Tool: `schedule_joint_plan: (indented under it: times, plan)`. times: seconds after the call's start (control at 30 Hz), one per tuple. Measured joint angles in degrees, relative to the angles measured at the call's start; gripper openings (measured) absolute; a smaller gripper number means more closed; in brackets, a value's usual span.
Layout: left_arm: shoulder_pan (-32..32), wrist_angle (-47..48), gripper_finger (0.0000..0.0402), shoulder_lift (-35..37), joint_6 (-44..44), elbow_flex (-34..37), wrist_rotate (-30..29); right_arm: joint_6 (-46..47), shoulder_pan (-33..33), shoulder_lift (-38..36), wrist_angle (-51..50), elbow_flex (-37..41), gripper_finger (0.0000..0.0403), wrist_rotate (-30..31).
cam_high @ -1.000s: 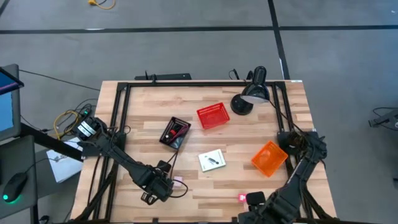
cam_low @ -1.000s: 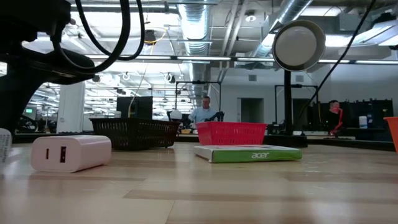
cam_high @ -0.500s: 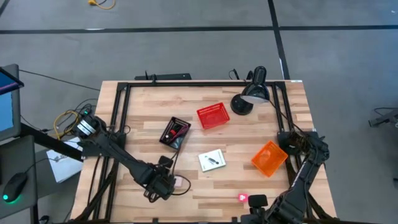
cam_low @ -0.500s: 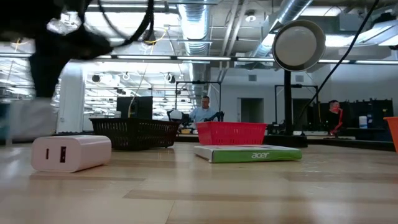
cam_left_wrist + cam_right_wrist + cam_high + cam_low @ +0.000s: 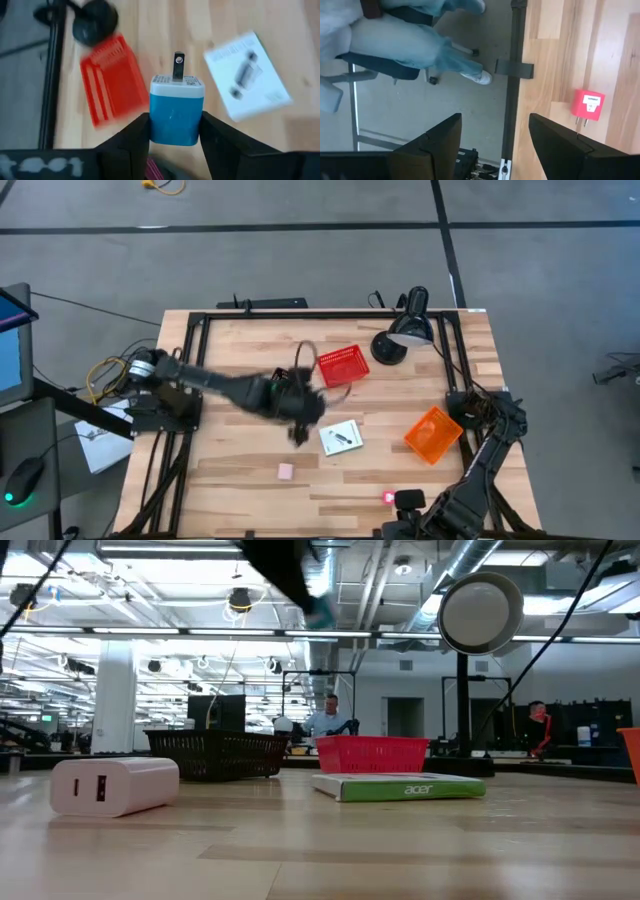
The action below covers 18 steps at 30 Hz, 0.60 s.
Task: Pick and place items into bin
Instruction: Put the blue charger adapter into the red bin
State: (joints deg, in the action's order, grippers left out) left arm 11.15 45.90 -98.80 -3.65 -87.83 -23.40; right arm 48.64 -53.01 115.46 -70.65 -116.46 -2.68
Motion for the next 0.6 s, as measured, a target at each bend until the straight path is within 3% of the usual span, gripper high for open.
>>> schedule_joint_plan:
  times: [0.2,0.37,0.6]
  plan:
    - [-10.8,-11.2,0.014,-1.9,-27.5,0.1,11.8,1.3,-1.5,0.0,0.0,0.0,0.0225,0.0]
    - [-18.1,-13.5,0.0141,-6.5,-31.2,0.1,14.6,0.5,-3.6,0.0,0.0,0.0,0.0225,2.4]
    - [-24.3,-19.6,0.0141,-15.6,-36.3,0.1,12.8,-0.6,-4.7,0.0,0.1,0.0,0.0225,4.8]
